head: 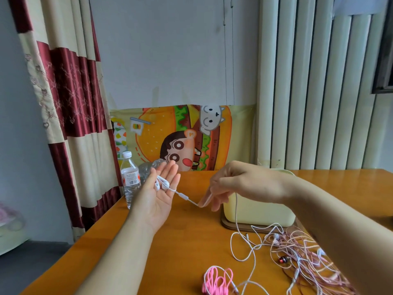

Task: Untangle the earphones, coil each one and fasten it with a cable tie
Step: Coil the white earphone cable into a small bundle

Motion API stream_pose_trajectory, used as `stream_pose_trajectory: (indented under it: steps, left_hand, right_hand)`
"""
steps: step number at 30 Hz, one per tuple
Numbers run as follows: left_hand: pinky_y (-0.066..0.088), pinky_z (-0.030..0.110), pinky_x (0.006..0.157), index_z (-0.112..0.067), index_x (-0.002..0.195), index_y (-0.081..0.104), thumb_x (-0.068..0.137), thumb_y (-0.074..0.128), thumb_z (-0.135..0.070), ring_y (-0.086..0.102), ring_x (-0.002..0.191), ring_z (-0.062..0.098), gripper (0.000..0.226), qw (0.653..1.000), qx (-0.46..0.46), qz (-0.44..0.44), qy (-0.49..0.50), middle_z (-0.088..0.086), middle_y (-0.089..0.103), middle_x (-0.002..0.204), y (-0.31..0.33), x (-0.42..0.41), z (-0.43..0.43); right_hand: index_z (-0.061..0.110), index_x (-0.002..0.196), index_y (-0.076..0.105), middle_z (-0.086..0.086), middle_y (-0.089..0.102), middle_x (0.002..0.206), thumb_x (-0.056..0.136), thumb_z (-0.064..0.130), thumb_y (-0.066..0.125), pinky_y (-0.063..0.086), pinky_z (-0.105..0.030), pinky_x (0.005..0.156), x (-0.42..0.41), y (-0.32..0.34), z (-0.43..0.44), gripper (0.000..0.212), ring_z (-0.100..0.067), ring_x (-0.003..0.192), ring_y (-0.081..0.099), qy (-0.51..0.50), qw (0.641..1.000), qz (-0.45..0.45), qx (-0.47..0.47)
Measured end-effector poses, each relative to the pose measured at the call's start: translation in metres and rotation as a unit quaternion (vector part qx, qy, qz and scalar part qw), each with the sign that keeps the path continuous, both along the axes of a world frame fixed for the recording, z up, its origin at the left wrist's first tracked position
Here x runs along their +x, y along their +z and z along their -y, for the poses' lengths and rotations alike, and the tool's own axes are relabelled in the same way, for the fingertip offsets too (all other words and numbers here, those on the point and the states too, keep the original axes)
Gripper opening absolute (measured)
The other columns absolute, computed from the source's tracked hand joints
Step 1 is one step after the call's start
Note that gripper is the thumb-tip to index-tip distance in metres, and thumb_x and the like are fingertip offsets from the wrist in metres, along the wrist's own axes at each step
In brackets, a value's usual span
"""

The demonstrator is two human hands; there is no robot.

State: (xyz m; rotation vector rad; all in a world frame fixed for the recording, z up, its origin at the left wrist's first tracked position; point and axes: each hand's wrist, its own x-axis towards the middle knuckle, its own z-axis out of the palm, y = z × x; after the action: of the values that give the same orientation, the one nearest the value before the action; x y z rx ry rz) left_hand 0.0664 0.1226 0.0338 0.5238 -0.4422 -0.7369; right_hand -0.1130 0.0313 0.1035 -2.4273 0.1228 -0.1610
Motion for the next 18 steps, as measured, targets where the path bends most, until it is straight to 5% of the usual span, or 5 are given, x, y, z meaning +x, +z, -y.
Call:
stream_pose_trajectory:
  steps: [4, 7, 11, 18]
  left_hand:
    - [0.058, 0.024, 0.073, -0.006, 0.124, 0.052, 0.103, 0.03, -0.028, 0.069, 0.1, 0.016, 0.038, 0.995, 0.036, 0.094, 0.002, 0.007, 0.071, 0.109, -0.005, -0.005, 0.003]
    - [0.056, 0.027, 0.085, -0.012, 0.123, 0.054, 0.102, 0.031, -0.022, 0.067, 0.104, 0.016, 0.033, 0.978, 0.078, 0.196, 0.0, 0.006, 0.071, 0.108, -0.006, -0.014, 0.002]
    - [0.046, 0.033, 0.098, -0.011, 0.112, 0.061, 0.093, 0.039, -0.028, 0.066, 0.103, 0.019, 0.033, 0.939, 0.124, 0.319, -0.03, 0.006, 0.072, 0.097, -0.006, -0.03, -0.002]
    - [0.052, 0.025, 0.072, -0.008, 0.099, 0.065, 0.088, 0.039, -0.033, 0.063, 0.074, 0.017, 0.038, 0.897, 0.163, 0.403, -0.078, 0.006, 0.068, 0.076, -0.002, -0.052, -0.007]
  right_hand:
    - [-0.02, 0.091, 0.061, -0.008, 0.073, 0.099, 0.087, 0.021, 0.045, 0.046, -0.015, 0.07, 0.0, -0.002, 0.004, 0.044, -0.006, 0.077, 0.065, 0.021, 0.999, 0.015, 0.032]
    - [-0.008, 0.084, 0.067, -0.015, 0.072, 0.095, 0.094, 0.017, 0.046, 0.051, -0.022, 0.074, 0.0, 0.002, 0.003, 0.034, -0.016, 0.077, 0.067, 0.013, 0.997, 0.058, 0.05]
    - [0.007, 0.07, 0.059, 0.006, 0.062, 0.06, 0.099, 0.02, 0.044, 0.047, -0.028, 0.063, 0.003, 0.007, 0.005, 0.035, -0.019, 0.056, 0.058, -0.027, 0.99, 0.131, 0.043]
    - [0.013, 0.076, 0.059, 0.01, 0.05, 0.062, 0.099, 0.025, 0.045, 0.033, -0.007, 0.047, 0.02, 0.008, 0.019, 0.03, 0.004, 0.045, 0.045, -0.108, 0.974, 0.199, -0.032]
